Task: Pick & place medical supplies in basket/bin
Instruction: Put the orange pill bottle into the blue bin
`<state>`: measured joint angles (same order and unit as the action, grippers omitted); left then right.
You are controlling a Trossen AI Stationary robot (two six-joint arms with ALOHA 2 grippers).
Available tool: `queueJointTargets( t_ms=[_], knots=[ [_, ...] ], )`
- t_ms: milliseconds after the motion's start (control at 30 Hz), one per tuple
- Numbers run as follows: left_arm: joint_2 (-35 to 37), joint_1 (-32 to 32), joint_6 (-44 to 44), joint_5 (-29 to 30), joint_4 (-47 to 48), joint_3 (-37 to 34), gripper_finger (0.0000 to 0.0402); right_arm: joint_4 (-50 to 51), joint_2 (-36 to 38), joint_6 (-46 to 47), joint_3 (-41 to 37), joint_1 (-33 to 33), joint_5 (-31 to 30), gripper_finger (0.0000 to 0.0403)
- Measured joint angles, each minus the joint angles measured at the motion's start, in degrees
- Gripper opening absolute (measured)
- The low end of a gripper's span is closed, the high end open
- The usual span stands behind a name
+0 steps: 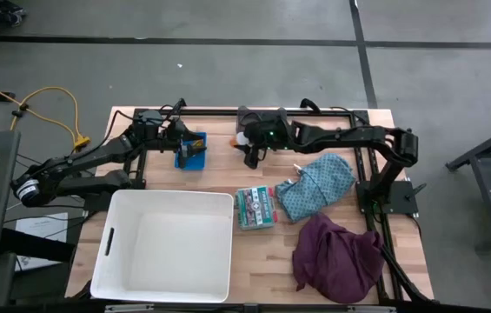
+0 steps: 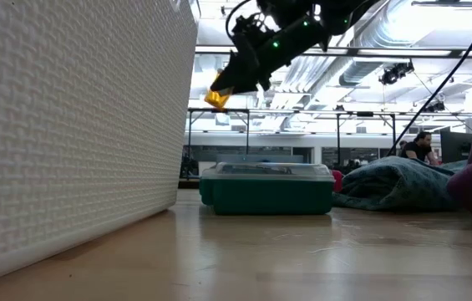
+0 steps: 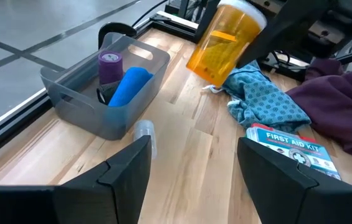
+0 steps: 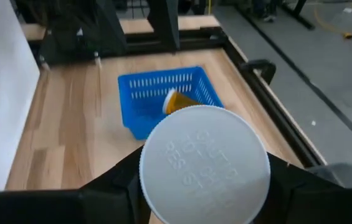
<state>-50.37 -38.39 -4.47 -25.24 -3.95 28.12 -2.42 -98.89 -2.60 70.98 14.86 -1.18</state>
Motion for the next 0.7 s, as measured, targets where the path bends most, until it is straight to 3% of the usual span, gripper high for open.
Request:
queueJointTargets(
  t_ms=[300,700],
  knots=[
    [0.00,0.00,0.00,-0.01,0.00,0.00,0.0231,-2.32,-0.05,0.98,0.69,-2.77,-6.34,0.0186],
    [0.00,0.05,0.00,-0.01,-0.26,0.00,0.0231,7.15,-10.42,1.06,16.85,-3.63,-4.07,0.0190]
  ],
)
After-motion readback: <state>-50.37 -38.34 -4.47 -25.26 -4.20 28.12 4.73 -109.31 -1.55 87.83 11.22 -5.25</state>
